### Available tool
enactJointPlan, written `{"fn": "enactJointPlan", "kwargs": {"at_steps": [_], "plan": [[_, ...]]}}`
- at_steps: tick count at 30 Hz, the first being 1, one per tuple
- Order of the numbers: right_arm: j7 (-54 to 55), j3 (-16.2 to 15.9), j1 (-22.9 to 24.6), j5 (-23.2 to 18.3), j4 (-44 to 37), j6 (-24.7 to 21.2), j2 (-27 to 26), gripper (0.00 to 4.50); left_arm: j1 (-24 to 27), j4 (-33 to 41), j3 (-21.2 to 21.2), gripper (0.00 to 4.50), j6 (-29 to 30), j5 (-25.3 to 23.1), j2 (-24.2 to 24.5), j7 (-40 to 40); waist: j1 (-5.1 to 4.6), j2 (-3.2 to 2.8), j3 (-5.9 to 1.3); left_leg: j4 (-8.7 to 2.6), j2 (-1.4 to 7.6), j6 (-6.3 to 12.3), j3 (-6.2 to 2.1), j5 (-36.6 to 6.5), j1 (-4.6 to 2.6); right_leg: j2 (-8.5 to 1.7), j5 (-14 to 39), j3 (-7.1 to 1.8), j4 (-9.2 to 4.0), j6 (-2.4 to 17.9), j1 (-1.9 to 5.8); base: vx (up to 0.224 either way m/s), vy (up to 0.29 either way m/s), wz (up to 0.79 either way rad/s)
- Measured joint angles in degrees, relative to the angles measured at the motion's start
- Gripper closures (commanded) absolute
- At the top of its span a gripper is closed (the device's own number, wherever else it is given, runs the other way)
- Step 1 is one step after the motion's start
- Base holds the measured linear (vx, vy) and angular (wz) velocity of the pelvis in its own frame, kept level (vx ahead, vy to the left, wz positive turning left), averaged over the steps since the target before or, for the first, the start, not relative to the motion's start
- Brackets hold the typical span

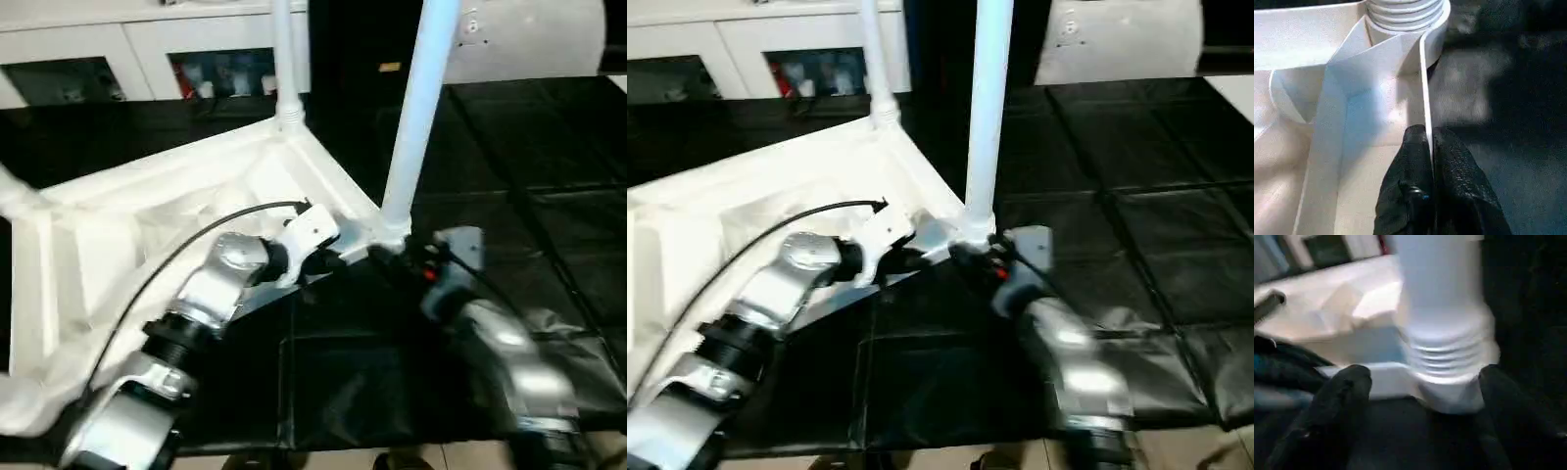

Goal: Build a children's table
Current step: Rotate leg to tighten

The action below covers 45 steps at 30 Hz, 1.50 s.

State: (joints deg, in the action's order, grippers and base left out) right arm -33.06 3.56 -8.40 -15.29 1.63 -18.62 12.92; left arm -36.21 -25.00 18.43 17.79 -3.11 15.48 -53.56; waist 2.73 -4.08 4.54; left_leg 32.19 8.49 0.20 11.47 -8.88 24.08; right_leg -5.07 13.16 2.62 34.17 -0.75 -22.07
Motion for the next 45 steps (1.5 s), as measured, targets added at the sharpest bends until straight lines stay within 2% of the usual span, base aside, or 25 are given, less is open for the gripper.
{"fn": "enactJointPlan", "kwargs": {"at_steps": [1, 4, 6, 8, 11, 14, 19, 22, 24, 26, 37, 45], "plan": [[-2.94, 0.46, 0.12, -0.68, -0.81, -0.01, 2.45, 0.21, -0.01, -0.23, 0.2, 4.5, -1.1, -0.01, 1.15, -1.41, 0.12, -0.01, 0.0, 0.13, 0.02, 0.03, 0.0, -0.02, 0.03, 0.0, 0.0, 0.01, 0.06, 0.0, 0.0, 0.0, 0.0, 0.0], [-12.53, -0.86, 1.07, -2.38, -2.83, -0.03, 10.05, 0.03, 0.01, -0.87, 1.3, 4.5, -4.78, 0.35, 4.63, -7.19, 0.65, 0.01, 0.0, 0.32, 0.05, 0.08, 0.0, -0.05, 0.01, -0.01, 0.0, 0.01, 0.16, 0.0, 0.07, 0.0, 0.0, 0.0], [-17.56, -1.59, 1.01, -3.1, -3.17, -0.18, 13.63, 0.03, -0.01, -1.53, 2.23, 4.5, -8.04, 0.56, 7.31, -11.22, 0.83, 0.0, 0.0, 0.45, 0.06, 0.1, 0.0, -0.05, -0.02, -0.02, 0.0, 0.01, 0.31, 0.0, 0.08, 0.0, 0.0, 0.0], [-19.92, -1.9, 0.61, -3.15, -3.06, -0.38, 14.77, 0.03, 0.0, -1.99, 2.78, 4.5, -9.92, 0.65, 8.88, -14.18, 0.97, 0.01, 0.0, 0.51, 0.07, 0.09, 0.0, -0.04, -0.07, -0.04, -0.01, 0.02, 0.45, 0.01, 0.11, 0.0, 0.0, 0.0], [-23.06, -3.0, -1.42, -3.33, -2.59, -0.49, 15.6, 0.03, 0.05, -2.02, 3.51, 4.5, -11.34, 1.3, 11.28, -20.02, 1.24, 0.01, 0.0, 0.68, 0.07, -0.01, 0.01, -0.08, -0.1, -0.09, 0.0, 0.02, 0.76, 0.03, 0.08, 0.0, 0.0, 0.0], [-26.7, -4.59, -2.95, -4.55, -2.3, -0.63, 16.46, 0.03, 0.05, -1.7, 4.48, 4.5, -12.37, 2.01, 12.05, -23.67, 2.31, 0.01, 0.0, 0.85, 0.07, 0.0, 0.02, -0.08, -0.11, -0.12, -0.01, 0.01, 0.88, 0.05, 0.11, 0.0, 0.0, 0.0], [-31.98, -7.85, -5.82, -5.42, 0.29, -0.7, 16.6, 0.62, -0.1, -2.2, 5.58, 4.5, -15.03, 2.29, 12.87, -27.47, 2.8, 0.09, 0.0, 1.12, 0.07, 0.08, 0.07, -0.06, -0.05, -0.19, -0.07, 0.01, 1.0, 0.15, 0.15, 0.0, 0.0, 0.0], [-35.18, -9.8, -7.24, -5.38, 1.96, -0.79, 16.65, 0.77, -0.28, -2.65, 5.77, 4.5, -15.95, 2.26, 12.86, -28.62, 2.97, 0.19, 0.02, 1.24, 0.07, 0.08, 0.07, -0.06, -0.04, -0.2, -0.1, 0.0, 1.08, 0.2, 0.16, 0.0, 0.0, 0.0], [-36.55, -10.83, -7.8, -5.4, 2.19, -1.01, 16.69, 1.07, -0.4, -2.8, 6.05, 4.5, -16.41, 2.26, 12.83, -28.77, 3.13, 0.21, 0.02, 1.31, 0.07, 0.08, 0.07, -0.05, -0.04, -0.2, -0.11, -0.01, 1.13, 0.2, 0.16, 0.0, 0.0, 0.0], [-37.47, -11.06, -8.3, -5.47, 2.61, -1.11, 16.69, 1.14, -0.45, -2.83, 6.21, 4.5, -16.56, 2.28, 12.8, -28.8, 3.22, 0.22, 0.02, 1.34, 0.07, 0.09, 0.07, -0.05, -0.04, -0.21, -0.13, -0.02, 1.15, 0.24, 0.17, 0.0, 0.0, 0.0], [-40.75, -12.78, -11.46, -5.4, 6.53, -0.66, 16.92, 2.2, -0.71, -3.94, 6.21, 4.5, -18.22, 2.21, 12.5, -28.93, 3.47, 0.4, -0.03, 1.43, 0.1, 0.15, 0.07, -0.01, -0.04, -0.21, -0.17, -0.01, 1.26, 0.31, 0.15, 0.0, 0.0, 0.0], [-40.95, -12.94, -11.47, -5.24, 5.91, -1.39, 17.11, 2.45, -0.67, -3.92, 6.21, 4.5, -18.05, 2.28, 12.55, -29.14, 3.55, 0.49, -0.05, 1.56, 0.12, 0.15, 0.07, -0.01, -0.04, -0.21, -0.17, -0.03, 1.44, 0.31, 0.13, 0.0, 0.0, 0.0]]}}
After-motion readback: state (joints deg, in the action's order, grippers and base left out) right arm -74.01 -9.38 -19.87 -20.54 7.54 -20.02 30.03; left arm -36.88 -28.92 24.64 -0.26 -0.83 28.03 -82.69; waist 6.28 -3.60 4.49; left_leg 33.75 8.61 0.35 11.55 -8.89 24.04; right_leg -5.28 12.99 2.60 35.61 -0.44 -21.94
